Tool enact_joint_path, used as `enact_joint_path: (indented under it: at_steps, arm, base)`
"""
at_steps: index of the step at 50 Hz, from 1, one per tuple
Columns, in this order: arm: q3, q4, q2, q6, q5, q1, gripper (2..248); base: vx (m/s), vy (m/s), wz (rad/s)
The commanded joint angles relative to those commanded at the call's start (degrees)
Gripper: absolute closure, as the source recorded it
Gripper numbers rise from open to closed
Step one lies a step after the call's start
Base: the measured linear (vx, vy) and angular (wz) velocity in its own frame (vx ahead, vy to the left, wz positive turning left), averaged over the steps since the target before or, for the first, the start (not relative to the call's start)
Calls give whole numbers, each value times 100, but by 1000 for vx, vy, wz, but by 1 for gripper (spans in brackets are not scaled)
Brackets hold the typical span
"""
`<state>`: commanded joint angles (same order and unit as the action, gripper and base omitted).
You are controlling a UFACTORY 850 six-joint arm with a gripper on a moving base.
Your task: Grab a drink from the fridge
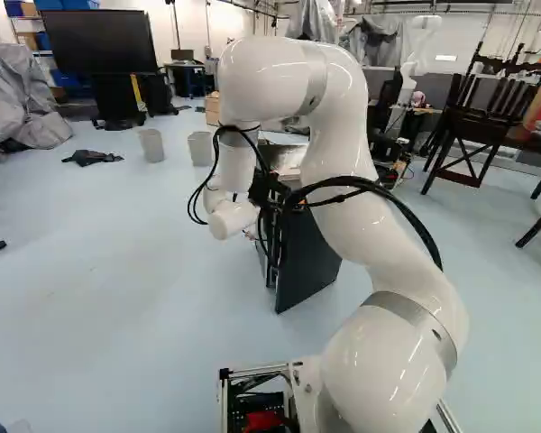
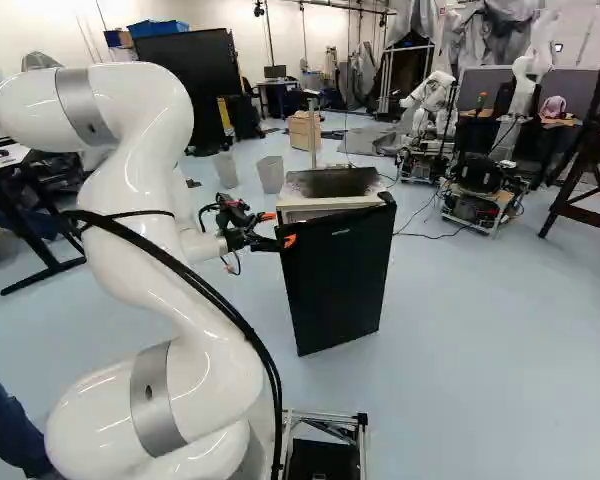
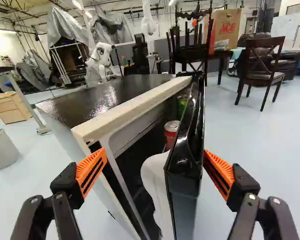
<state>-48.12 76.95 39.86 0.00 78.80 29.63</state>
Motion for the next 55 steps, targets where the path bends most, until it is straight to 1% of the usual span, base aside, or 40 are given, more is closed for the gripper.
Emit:
enact_joint_path:
  at_steps: [33, 55]
  arm:
    - [192, 3, -100, 0, 0, 55, 3]
    - [328, 131, -170, 0, 0, 32, 3]
  base:
    - [0, 0, 0]
    - [0, 0, 0]
